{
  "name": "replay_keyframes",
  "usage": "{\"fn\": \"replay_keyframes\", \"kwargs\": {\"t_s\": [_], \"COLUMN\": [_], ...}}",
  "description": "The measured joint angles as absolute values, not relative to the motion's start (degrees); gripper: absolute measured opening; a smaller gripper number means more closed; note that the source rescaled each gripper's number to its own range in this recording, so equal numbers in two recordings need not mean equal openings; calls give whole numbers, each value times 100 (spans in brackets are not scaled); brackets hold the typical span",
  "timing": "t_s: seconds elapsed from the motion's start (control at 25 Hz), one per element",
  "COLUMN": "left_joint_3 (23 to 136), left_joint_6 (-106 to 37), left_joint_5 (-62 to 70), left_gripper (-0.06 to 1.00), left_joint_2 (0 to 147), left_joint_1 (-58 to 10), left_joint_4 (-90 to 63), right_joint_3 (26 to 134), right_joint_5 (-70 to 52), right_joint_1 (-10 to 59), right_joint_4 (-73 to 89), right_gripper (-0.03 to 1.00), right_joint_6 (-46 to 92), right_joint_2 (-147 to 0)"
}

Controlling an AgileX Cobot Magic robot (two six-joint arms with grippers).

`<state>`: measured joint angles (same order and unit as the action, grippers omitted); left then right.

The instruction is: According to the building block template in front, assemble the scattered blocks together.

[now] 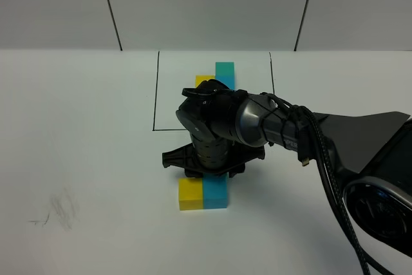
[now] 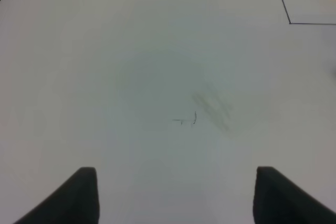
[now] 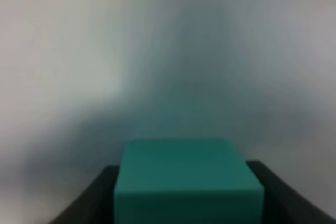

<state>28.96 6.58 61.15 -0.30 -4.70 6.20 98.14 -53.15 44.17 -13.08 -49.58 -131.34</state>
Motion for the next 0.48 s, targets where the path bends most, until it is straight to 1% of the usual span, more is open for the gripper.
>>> {"fn": "replay_keyframes", "kwargs": {"t_s": [0.16, 0.32, 0.48], "left_joint_3": [2896, 2896, 2896], "left_joint_6": [658, 658, 658], "left_joint_5": [6115, 6115, 6115], "left_gripper": [42, 42, 42], "left_joint_2": [-30, -30, -30], "left_joint_1": [-470, -470, -470], "left_joint_4": [620, 620, 620], "right_joint_3": [9814, 9900, 10341], "right_joint_5": [-5340, -5467, -5807], "right_joint_1": [4417, 4421, 4421], "right_joint_4": [-1413, -1421, -1421], "right_gripper": [30, 49, 69], "right_joint_6": [-4904, -4684, -4360], "right_joint_2": [-13026, -12984, -12968]}}
